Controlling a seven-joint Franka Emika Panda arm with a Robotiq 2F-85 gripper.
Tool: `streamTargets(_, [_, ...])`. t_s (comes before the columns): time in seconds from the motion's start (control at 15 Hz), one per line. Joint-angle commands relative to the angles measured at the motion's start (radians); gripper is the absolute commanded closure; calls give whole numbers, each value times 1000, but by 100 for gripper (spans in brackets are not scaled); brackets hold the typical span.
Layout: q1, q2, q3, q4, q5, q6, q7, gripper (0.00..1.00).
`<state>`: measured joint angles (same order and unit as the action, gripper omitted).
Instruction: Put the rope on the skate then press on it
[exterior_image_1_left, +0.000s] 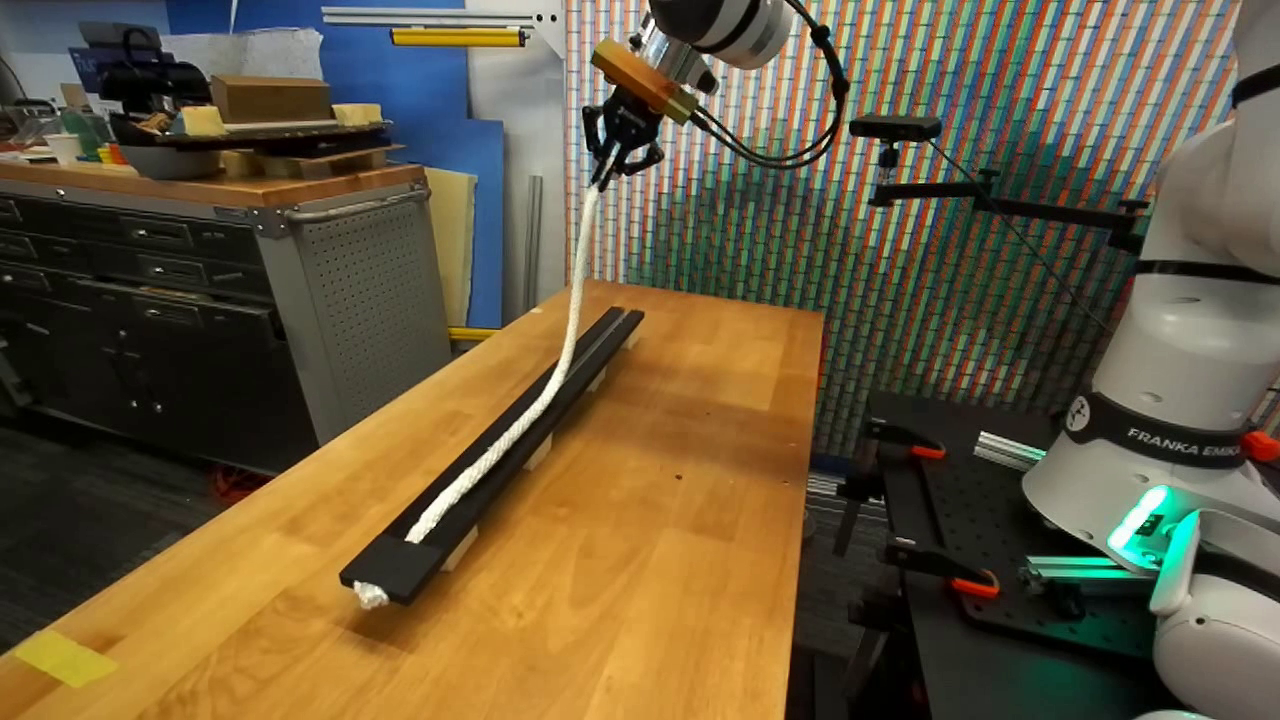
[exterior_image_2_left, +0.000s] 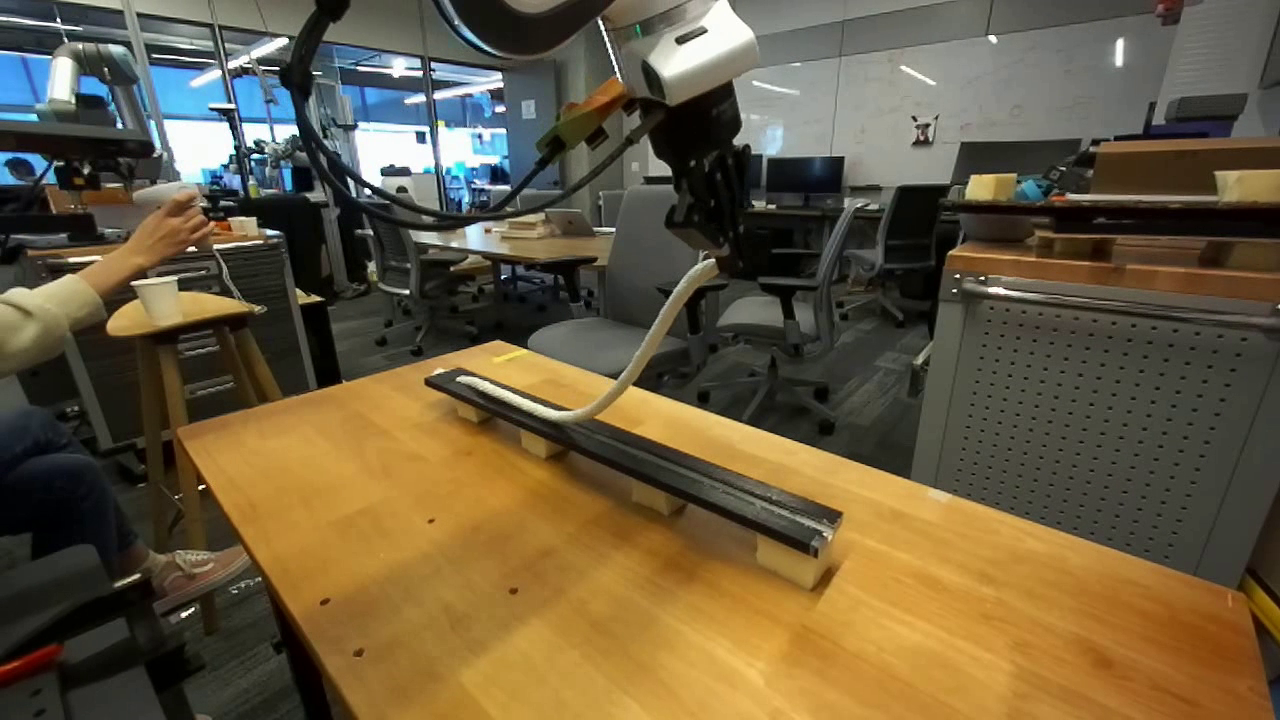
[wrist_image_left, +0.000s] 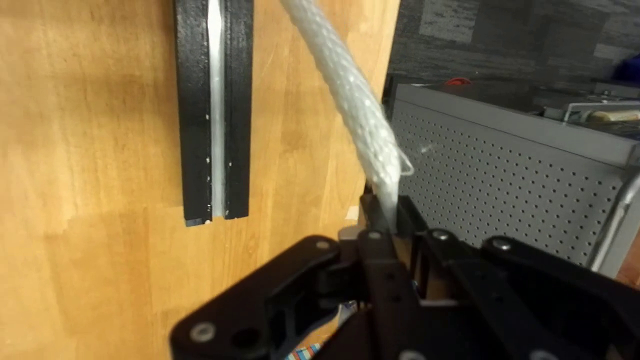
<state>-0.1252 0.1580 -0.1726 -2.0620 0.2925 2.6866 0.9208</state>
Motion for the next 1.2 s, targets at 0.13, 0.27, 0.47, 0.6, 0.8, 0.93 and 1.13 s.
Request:
streamTargets(0.13, [3, 96, -11, 132, -91, -154, 8, 97])
streamTargets(0.27, [-4, 120, -8, 162, -72, -160, -6, 97])
streamTargets(0.47, [-1, 147, -19, 196, -81, -143, 15, 97])
streamTargets(0.6, [-2, 164, -28, 216, -83, -139, 21, 97])
streamTargets(0.8, [-5, 189, -39, 230, -84, -131, 20, 97])
streamTargets(0.93, [-9, 211, -44, 235, -83, -131, 15, 97])
streamTargets(1.13, [-12, 250, -45, 241, -75, -126, 8, 97])
